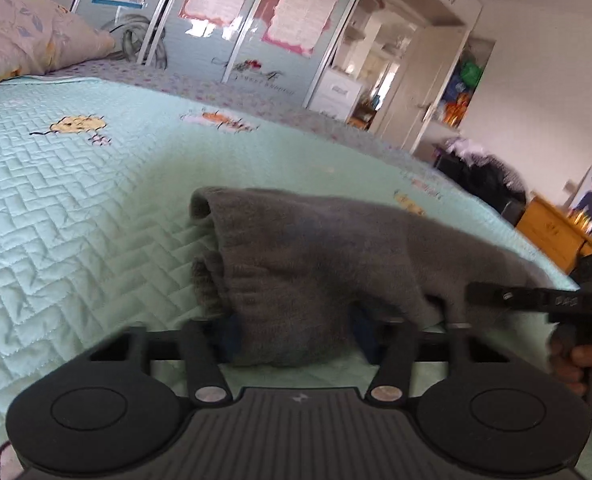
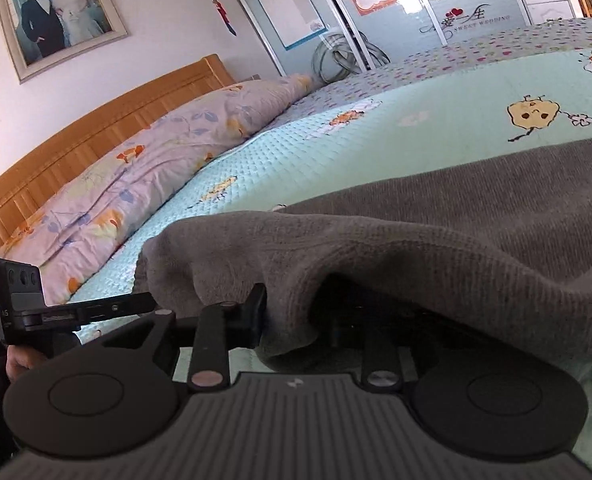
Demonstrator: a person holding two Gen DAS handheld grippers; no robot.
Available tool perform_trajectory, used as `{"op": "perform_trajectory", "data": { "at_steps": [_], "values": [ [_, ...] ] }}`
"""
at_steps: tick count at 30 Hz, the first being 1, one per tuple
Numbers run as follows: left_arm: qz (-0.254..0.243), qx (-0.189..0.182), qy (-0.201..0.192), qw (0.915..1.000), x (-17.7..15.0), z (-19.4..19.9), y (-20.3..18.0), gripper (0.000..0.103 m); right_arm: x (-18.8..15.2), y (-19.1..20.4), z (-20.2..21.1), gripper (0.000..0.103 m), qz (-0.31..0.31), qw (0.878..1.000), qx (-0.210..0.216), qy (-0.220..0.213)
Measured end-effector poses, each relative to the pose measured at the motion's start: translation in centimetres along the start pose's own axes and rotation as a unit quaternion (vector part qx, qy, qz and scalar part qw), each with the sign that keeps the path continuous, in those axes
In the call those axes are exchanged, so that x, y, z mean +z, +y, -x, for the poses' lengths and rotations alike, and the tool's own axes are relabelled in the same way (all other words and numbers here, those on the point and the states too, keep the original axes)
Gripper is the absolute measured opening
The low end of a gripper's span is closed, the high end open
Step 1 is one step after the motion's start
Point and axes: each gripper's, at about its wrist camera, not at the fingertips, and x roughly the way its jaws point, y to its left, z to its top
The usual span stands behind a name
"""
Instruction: Fold clothes
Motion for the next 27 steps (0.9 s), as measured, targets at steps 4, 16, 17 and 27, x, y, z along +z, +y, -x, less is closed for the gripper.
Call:
{"op": "perform_trajectory", "data": {
  "at_steps": [4, 16, 17, 27],
  "values": [
    [-0.011, -0.006, -0.001, 0.9999, 1.0, 2.3, -0.2, 0.007, 1.2, 2.1, 1.6, 0.015, 0.021, 1.0, 0.004, -0.007],
    [-0.045, 0.042, 0.142, 0.988, -3.1, 3.8, 1.1, 0.016, -1.6, 2.4, 3.9, 0.019, -0.003, 0.982, 0.082, 0.171],
    [-0.034, 0.043, 0.129, 0.9901, -3.5, 4.5, 1.2, 0.017, -3.1, 1.5, 4.1, 0.018, -0.03, 0.982, 0.083, 0.167],
    [0.0, 0.028, 0.009, 0.9996, -2.9, 12.8, -1.7, 0.05, -4.1, 1.0, 12.5, 0.037, -0.066, 0.993, 0.082, 0.055]
  ]
}}
